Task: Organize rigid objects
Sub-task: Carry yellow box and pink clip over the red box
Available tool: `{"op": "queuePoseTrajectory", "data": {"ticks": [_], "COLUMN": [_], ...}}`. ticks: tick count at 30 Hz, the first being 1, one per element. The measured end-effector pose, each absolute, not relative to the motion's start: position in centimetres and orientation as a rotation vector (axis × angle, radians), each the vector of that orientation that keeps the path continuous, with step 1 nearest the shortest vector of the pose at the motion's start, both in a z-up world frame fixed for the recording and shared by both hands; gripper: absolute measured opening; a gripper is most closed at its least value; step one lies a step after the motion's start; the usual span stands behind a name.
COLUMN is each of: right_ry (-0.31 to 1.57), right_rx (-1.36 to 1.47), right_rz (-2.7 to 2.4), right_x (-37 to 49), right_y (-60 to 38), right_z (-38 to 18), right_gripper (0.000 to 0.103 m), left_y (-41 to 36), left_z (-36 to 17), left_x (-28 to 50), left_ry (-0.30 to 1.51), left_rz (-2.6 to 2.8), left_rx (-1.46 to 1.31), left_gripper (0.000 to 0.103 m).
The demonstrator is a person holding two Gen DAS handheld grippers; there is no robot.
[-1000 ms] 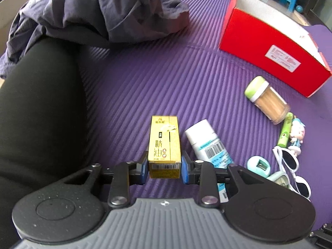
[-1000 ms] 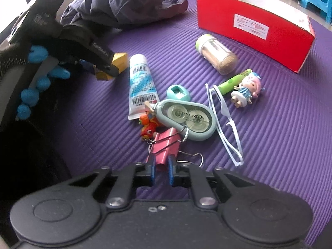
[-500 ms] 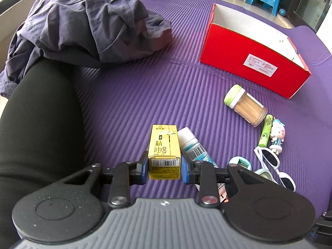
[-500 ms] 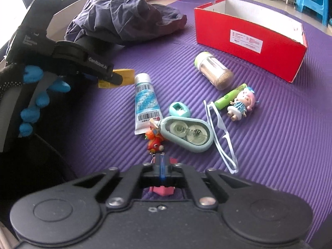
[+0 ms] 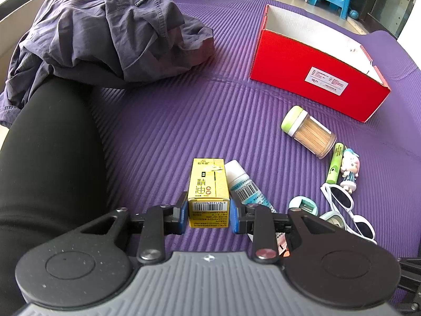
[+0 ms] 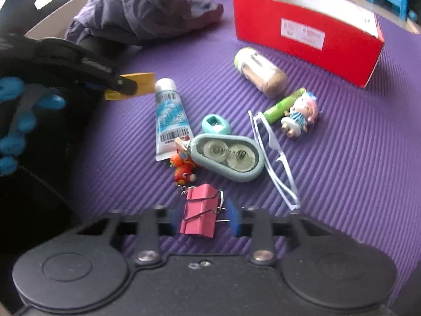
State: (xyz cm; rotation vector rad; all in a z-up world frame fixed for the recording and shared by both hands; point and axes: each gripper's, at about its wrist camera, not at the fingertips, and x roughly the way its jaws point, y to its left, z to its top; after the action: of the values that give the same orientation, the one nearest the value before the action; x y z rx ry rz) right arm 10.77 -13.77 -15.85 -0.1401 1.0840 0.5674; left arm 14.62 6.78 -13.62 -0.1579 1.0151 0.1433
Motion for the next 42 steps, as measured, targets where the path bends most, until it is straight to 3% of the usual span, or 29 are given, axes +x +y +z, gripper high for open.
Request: {"op": "queuePoseTrajectory", "data": {"ticks": [4, 16, 30, 42], "right_ry": [1.112, 1.101, 1.032, 0.927], "right_rx": [-0.087, -0.043, 0.011, 0.015], "right_rz": [0.576, 0.592, 0.551, 0.466], "right_x": [11.3, 10.6, 10.9, 17.0], "right_y": [-14.0, -14.4, -15.9, -17.7], "right_z": [-16.5, -15.5, -11.2, -6.3], "right_gripper": [0.012, 0.001, 0.001, 0.001], "left_y": [6.7, 6.2, 4.7, 2.9], "left_z": [-13.7, -13.3, -10.8, -6.4], "left_x": [14.6, 14.3, 14.1, 19.1], "left_ry": [1.013, 0.999, 0.952, 0.900], "left_rz": [0.141, 0.114, 0.051, -0.027], "left_rx": [-0.151, -0.124, -0.089, -0.034], "left_gripper": [0.029, 0.029, 0.029, 0.029]}}
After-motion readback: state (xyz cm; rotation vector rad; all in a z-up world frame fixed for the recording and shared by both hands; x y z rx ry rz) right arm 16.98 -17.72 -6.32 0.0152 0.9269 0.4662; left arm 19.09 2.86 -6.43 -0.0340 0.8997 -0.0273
